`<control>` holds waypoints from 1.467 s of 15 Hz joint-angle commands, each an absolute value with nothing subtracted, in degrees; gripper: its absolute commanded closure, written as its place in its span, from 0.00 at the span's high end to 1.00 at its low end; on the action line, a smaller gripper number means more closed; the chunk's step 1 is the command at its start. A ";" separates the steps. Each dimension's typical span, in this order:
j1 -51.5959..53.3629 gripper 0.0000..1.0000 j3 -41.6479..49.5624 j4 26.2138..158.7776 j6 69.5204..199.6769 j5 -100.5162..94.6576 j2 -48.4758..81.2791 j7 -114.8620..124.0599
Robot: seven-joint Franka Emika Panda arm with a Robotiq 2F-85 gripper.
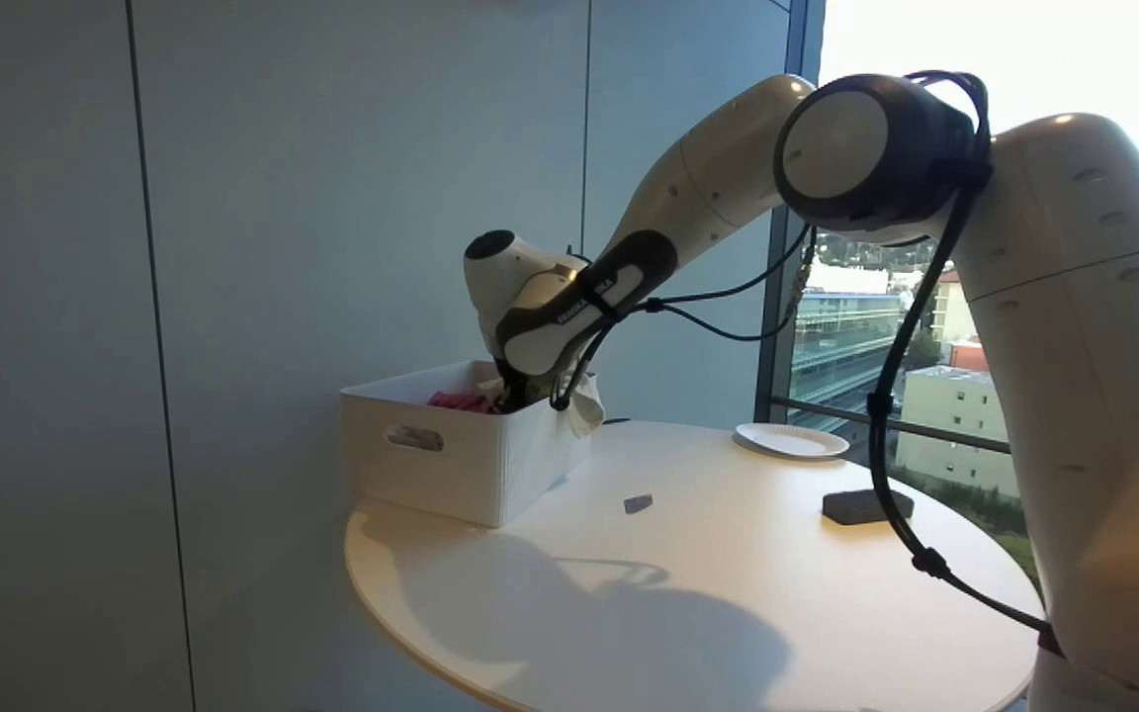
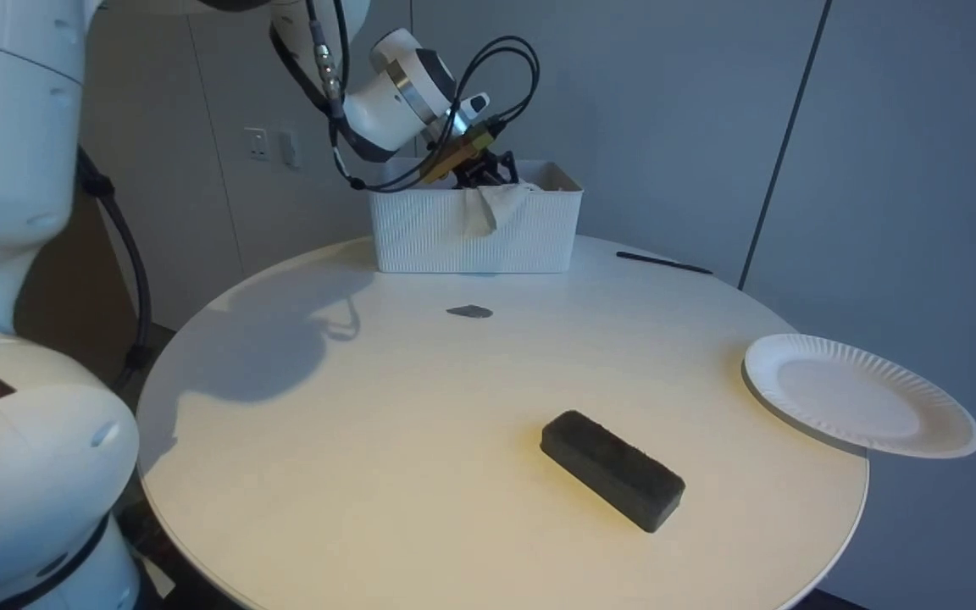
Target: Pick up the white towel from the white basket and put it on the table, wipe the table with the white towel, pick up the white towel and put it in the white basket
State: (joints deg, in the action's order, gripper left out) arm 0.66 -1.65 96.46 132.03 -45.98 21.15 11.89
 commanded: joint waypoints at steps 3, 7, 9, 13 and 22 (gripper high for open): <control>7.10 0.93 0.03 94.61 129.46 -51.62 15.00 14.17; 8.47 1.00 -1.80 98.24 123.96 -49.71 5.25 17.30; 8.02 1.00 -2.80 100.89 116.03 -44.24 0.19 17.70; 4.74 1.00 -1.52 109.87 106.55 -31.65 -10.32 13.48; -2.09 1.00 1.92 117.46 102.00 -21.90 -15.15 9.88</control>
